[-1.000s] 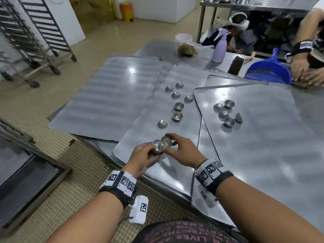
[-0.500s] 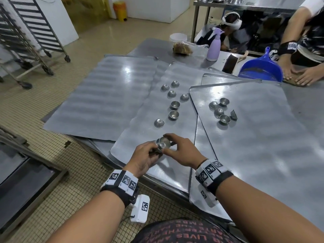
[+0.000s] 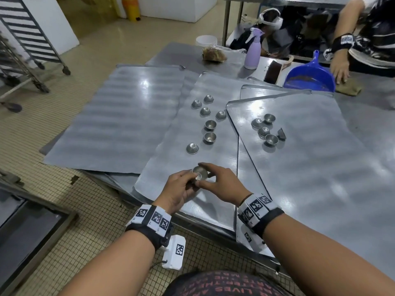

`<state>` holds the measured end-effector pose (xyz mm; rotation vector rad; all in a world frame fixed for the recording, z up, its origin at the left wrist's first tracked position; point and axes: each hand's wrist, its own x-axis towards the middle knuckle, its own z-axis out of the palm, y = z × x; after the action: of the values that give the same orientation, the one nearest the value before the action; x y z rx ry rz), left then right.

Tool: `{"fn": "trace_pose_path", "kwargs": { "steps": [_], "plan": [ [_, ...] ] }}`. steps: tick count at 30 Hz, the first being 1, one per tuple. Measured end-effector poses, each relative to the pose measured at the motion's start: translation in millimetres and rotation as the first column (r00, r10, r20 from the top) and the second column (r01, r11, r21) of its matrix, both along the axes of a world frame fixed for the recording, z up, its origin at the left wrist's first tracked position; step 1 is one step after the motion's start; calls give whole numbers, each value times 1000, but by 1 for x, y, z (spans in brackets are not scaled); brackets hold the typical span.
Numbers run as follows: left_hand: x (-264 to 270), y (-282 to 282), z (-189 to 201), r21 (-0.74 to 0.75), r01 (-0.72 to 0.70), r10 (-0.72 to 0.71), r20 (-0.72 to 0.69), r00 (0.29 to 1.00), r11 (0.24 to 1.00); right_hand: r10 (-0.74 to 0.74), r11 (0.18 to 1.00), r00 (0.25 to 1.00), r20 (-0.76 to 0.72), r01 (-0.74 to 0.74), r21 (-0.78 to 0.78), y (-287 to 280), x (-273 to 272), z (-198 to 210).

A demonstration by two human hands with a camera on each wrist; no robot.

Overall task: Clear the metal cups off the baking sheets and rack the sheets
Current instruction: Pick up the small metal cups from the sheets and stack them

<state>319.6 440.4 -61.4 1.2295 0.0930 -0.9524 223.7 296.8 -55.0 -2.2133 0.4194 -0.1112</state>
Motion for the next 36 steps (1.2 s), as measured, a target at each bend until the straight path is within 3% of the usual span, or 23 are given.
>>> {"fn": "trace_pose_path", "kwargs": {
  "steps": [5,9,14,20,27,36],
  "plan": [
    [5,-10,-5,25,48,-48,-1,999,999,-142,988,990,-16,143,58,-5,-16,0],
    [4,-28,-7,42,68,-67,-30,997,997,-303,953,952,-33,303,-6,-28,-34,-5],
    [-8,-65,-3,67,110,-109,-17,994,992,-495,864,868,-44,487,-128,-85,-56,-10],
    [-19,-103,3,83,117,-117,-7,993,990,-607,784,794,-43,588,-199,-160,-64,-13],
    [-21,-136,5,135,122,-128,35,991,983,-639,764,768,-42,627,-152,-251,-53,-15],
    [-14,-152,1,140,103,-108,28,994,985,-396,916,903,-169,402,-3,-312,-33,-19]
  ]
}}
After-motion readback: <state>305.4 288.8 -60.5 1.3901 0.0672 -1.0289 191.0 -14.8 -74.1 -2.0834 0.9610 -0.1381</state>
